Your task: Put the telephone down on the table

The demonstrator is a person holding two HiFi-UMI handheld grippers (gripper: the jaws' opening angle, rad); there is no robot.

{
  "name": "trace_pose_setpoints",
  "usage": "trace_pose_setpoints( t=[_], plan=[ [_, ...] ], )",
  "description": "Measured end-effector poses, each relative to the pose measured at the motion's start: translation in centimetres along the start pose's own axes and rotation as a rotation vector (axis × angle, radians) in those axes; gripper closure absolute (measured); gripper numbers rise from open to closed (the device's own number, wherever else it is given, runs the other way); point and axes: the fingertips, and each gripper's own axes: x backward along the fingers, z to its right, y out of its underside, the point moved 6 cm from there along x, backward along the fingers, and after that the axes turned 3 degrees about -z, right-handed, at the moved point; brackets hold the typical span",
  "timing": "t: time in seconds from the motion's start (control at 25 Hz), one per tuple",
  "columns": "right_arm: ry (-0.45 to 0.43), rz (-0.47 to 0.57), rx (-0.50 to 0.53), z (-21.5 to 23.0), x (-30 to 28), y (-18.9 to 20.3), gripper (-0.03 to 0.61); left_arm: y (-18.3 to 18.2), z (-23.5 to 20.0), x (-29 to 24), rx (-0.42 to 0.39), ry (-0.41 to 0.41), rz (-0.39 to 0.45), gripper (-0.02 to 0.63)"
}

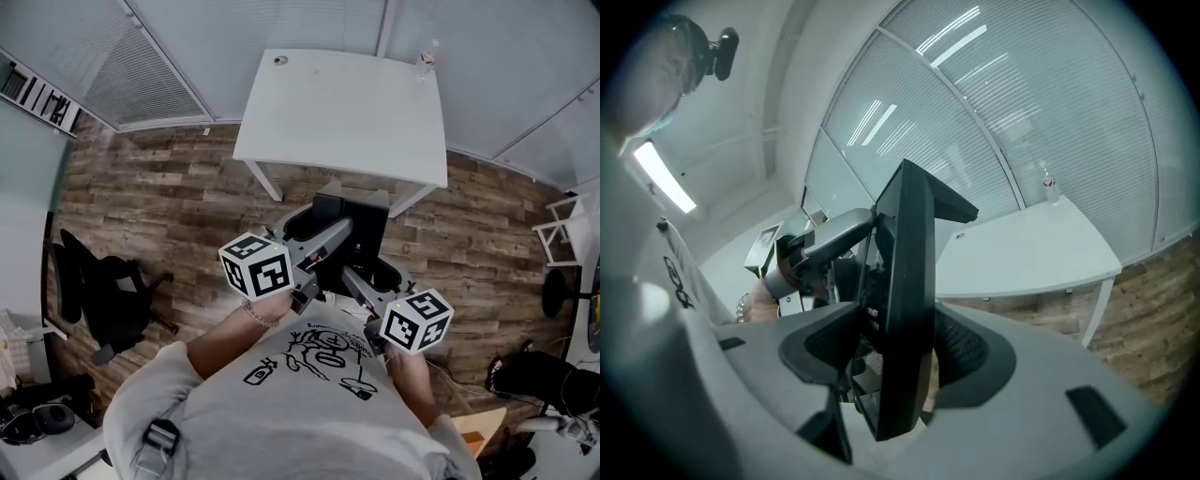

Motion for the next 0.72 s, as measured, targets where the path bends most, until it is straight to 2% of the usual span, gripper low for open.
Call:
trace_pose_setpoints(
  t=[0.2, 0.4, 0.52, 0.72],
  plan=[
    [-0.007, -0.015, 0.005, 0.4, -2.9, -2.1, 0.351, -2.4, -2.7, -0.3, 0.02, -0.002, 0.008, 0.327],
    [-0.016, -0.038, 0.014, 1.4, -8.1, -5.9, 0.351, -6.8, -7.1, -1.1, 0.03, -0.017, 0.023, 0.326],
    [-0.026, -0.037, 0.022, 1.4, -9.2, -7.0, 0.353, -8.0, -7.8, -1.0, 0.022, -0.022, 0.033, 0.325],
    [-0.04, -0.051, 0.04, 1.2, -14.8, -10.7, 0.351, -12.8, -12.2, -0.5, 0.023, -0.034, 0.057, 0.325]
  ],
)
